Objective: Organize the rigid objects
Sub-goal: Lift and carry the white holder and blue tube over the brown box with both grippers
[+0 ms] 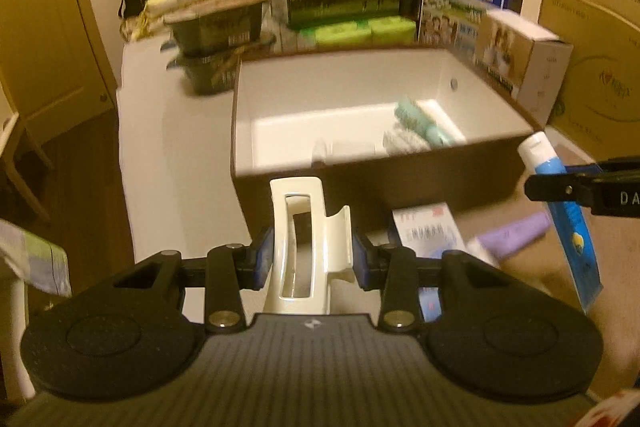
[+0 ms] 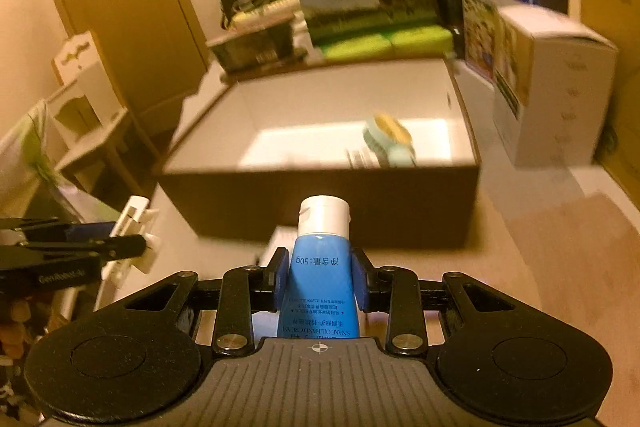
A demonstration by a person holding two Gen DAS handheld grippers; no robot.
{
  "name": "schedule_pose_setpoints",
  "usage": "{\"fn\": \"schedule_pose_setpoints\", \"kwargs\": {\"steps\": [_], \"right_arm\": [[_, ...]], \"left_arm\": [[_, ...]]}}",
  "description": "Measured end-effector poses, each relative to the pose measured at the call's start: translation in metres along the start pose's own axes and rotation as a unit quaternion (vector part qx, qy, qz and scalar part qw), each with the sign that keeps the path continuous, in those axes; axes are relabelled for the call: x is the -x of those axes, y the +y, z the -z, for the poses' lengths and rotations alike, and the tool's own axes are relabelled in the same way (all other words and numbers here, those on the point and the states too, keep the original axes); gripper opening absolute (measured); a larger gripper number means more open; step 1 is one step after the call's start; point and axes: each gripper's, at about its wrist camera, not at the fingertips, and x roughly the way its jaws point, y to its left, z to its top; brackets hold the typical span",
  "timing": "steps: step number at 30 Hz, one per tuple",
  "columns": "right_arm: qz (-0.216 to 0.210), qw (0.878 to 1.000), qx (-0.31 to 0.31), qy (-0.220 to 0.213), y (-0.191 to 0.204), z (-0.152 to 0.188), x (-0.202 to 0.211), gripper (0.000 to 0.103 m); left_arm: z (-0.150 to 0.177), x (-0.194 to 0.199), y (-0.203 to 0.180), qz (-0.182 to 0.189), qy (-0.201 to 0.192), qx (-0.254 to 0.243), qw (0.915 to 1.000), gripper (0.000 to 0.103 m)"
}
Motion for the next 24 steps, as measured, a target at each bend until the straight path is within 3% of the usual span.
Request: {"fn": "schedule_pose_setpoints", "kwargs": {"steps": [17,24], "right_arm": [[-0.032,0.999,0.004,-0.025,0.001,-0.134,-0.075,0.033],[-0.015,0.999,0.033,-0.005,0.005,-0.151,-0.124,0.033]], "left_arm": [[-0.109,-0.068,0.018,0.011,0.004,-0.039,0.9992,0.037],[-0.131,-0.109,0.021,0.011,0.021,-0.052,0.9984,0.037]]}}
